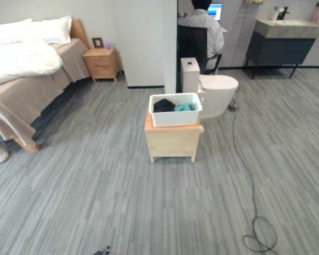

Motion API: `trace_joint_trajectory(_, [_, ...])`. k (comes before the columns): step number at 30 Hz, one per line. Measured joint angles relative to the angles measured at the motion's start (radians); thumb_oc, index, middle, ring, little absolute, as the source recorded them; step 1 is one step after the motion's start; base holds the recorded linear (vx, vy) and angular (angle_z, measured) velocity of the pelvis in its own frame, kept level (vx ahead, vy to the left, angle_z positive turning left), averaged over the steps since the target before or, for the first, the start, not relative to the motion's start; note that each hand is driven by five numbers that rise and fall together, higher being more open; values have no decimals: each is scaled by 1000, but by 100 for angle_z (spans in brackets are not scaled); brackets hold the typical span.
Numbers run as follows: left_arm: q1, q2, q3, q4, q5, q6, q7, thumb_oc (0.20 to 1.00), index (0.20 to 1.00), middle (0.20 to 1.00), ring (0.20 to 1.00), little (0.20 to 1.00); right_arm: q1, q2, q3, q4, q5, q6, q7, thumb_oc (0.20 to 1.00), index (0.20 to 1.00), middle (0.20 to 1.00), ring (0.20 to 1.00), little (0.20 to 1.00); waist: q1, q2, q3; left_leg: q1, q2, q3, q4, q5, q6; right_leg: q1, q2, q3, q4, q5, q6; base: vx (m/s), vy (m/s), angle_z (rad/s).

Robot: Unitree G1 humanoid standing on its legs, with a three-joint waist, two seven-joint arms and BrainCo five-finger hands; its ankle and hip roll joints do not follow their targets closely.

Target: Grab the laundry basket,head to the washer,open it,put in the laundry and shut it.

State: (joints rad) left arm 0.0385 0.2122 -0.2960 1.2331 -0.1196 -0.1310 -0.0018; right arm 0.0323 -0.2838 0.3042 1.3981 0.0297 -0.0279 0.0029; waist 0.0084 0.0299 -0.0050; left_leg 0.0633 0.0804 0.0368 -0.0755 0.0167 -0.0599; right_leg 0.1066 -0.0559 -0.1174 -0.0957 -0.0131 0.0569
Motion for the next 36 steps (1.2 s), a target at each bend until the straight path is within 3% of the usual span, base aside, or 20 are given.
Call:
trace_joint_trajectory(4, [-18, 5, 11, 4, -38, 0, 0, 1000, 1000, 1000, 1000, 1000, -21, 1, -12, 0, 39, -12, 1, 1000, 1000, 1000, 1000, 1000, 7, -11, 42, -51, 12, -29, 87, -7, -11, -1, 21, -2, 8, -12, -16, 38, -170, 10])
trace_joint_trajectory(6, [-42, 20, 35, 11, -40, -3, -1, 1000, 1000, 1000, 1000, 1000, -42, 8, -31, -14, 47, -18, 2, 1000, 1000, 1000, 1000, 1000, 18, -26, 84, -116, 28, -43, 225, -31, -63, -44, 30, 4, 84, -46, -58, 43, -193, -2])
trace_joint_trajectory(7, [-56, 34, 43, 38, -40, 0, 0, 1000, 1000, 1000, 1000, 1000, -51, 18, -37, -16, 59, -21, 2, 1000, 1000, 1000, 1000, 1000, 33, -61, 106, -185, 25, -59, 362, 7, -114, -52, 30, 9, 107, -58, -74, 29, -184, -28])
trace_joint_trajectory(8, [-57, 38, 51, 43, -48, -2, -1, 1000, 1000, 1000, 1000, 1000, -59, 15, -38, -19, 69, -22, 1, 1000, 1000, 1000, 1000, 1000, 50, -70, 114, -232, 16, -79, 444, 33, -123, -66, 34, 19, 124, -58, -79, 68, -157, -19])
trace_joint_trajectory(11, [-77, 42, 55, 42, -73, 0, 1, 1000, 1000, 1000, 1000, 1000, -73, -7, -37, -50, 96, -29, -18, 1000, 1000, 1000, 1000, 1000, 46, -96, 142, -355, 10, -99, 592, 90, -95, -86, 34, 18, 135, -55, -127, 137, -29, 2])
trace_joint_trajectory(12, [-81, 41, 54, 42, -76, -1, 2, 1000, 1000, 1000, 1000, 1000, -78, -12, -36, -56, 104, -28, -22, 1000, 1000, 1000, 1000, 1000, 45, -98, 141, -361, 3, -90, 561, 80, -85, -92, 32, 19, 132, -52, -134, 321, 49, 6])
trace_joint_trajectory(16, [-112, 21, 38, 42, -77, -1, 11, 1000, 1000, 1000, 1000, 1000, -126, -47, -36, -90, 123, -30, -24, 1000, 1000, 1000, 1000, 1000, 52, -61, 160, -328, -24, -26, 70, 86, -79, -99, 48, 27, 33, -19, -149, 311, 60, 0])
trace_joint_trajectory(18, [-105, 17, 38, 46, -79, 0, 20, 1000, 1000, 1000, 1000, 1000, -146, -43, -21, -94, 124, -29, -25, 1000, 1000, 1000, 1000, 1000, 66, -28, 159, -324, -3, -29, -21, 103, -109, -71, 77, 25, 7, 3, -147, 460, 102, -6])
trace_joint_trajectory(21, [-109, 17, 53, 45, -80, -1, 22, 1000, 1000, 1000, 1000, 1000, -201, -20, -7, -85, 124, -32, -23, 1000, 1000, 1000, 1000, 1000, 143, -30, 165, -325, 17, -28, -20, 106, -109, -52, 90, 87, 3, -4, -138, 515, 130, -57])
trace_joint_trajectory(24, [-81, 20, 80, 43, -88, -1, 23, 1000, 1000, 1000, 1000, 1000, -193, -4, -7, -81, 124, -37, -19, 1000, 1000, 1000, 1000, 1000, 150, -45, 137, -301, 9, -30, 49, 94, -86, -15, 77, 124, 8, -35, -123, 459, 142, -40])
trace_joint_trajectory(25, [-76, 19, 83, 54, -99, 1, 22, 1000, 1000, 1000, 1000, 1000, -180, 0, -7, -77, 123, -38, -16, 1000, 1000, 1000, 1000, 1000, 152, -52, 120, -288, -11, -22, 120, 72, -53, 0, 55, 130, 19, -65, -109, 581, 222, -67])
trace_joint_trajectory(26, [-66, 19, 87, 81, -101, 1, 21, 1000, 1000, 1000, 1000, 1000, -139, 0, 0, -57, 122, -37, -4, 1000, 1000, 1000, 1000, 1000, 154, -66, 111, -194, -35, -7, 143, 8, 23, -44, 30, 106, 274, -182, -18, 574, 240, -64])
trace_joint_trajectory(27, [-33, 28, 87, 68, -101, 1, 22, 1000, 1000, 1000, 1000, 1000, -114, 11, 0, -55, 122, -37, 1, 1000, 1000, 1000, 1000, 1000, 148, -76, 98, -158, -46, 17, 127, -9, 57, -147, -1, 77, 542, -230, 30, 421, 199, -39])
trace_joint_trajectory(28, [-25, 44, 84, 56, -101, 0, 21, 1000, 1000, 1000, 1000, 1000, -74, 22, 0, -59, 123, -35, 3, 1000, 1000, 1000, 1000, 1000, 126, -92, 66, -148, -65, 10, 125, -28, 78, -217, -15, 83, 693, -202, 52, 564, 248, 29])
trace_joint_trajectory(29, [-24, 74, 74, 28, -101, -3, 19, 1000, 1000, 1000, 1000, 1000, -32, 33, -5, -56, 123, -28, 6, 1000, 1000, 1000, 1000, 1000, 108, -130, 65, -119, -115, -9, 128, -56, 109, -310, -55, 120, 936, -135, 135, 420, 181, 57])
trace_joint_trajectory(30, [-41, 83, 73, 9, -101, -2, 19, 1000, 1000, 1000, 1000, 1000, -20, 33, -22, -56, 125, -15, 6, 1000, 1000, 1000, 1000, 1000, 98, -139, 68, -93, -136, -30, 128, -74, 127, -351, -73, 133, 1016, -96, 135, 598, 161, 82])
trace_joint_trajectory(33, [-87, 78, 51, 0, -101, -1, 21, 1000, 1000, 1000, 1000, 1000, -2, -6, -72, -112, 153, -16, 5, 1000, 1000, 1000, 1000, 1000, 43, -36, 88, 4, -96, -112, 95, -104, 181, -376, -65, -18, 913, -169, 15, 371, 8, 52])
trace_joint_trajectory(34, [-89, 79, 55, 0, -101, -2, 21, 1000, 1000, 1000, 1000, 1000, -11, -10, -75, -123, 155, -19, 4, 1000, 1000, 1000, 1000, 1000, 42, -13, 103, 21, -83, -110, 91, -90, 160, -379, -57, -34, 866, -174, 6, 456, -102, 45])
trace_joint_trajectory(35, [-120, 80, 55, 5, -100, -2, 21, 1000, 1000, 1000, 1000, 1000, -28, -28, -82, -144, 163, -23, 3, 1000, 1000, 1000, 1000, 1000, 17, 15, 107, 50, -71, -168, 85, -115, 112, -419, -46, -82, 677, -167, 6, 440, -148, 52])
trace_joint_trajectory(36, [-128, 79, 57, 9, -99, -2, 21, 1000, 1000, 1000, 1000, 1000, -38, -33, -81, -140, 165, -26, 1, 1000, 1000, 1000, 1000, 1000, 9, 15, 110, 76, -71, -186, 69, -130, 102, -415, -48, -114, 527, -143, 3, 443, -190, 59])
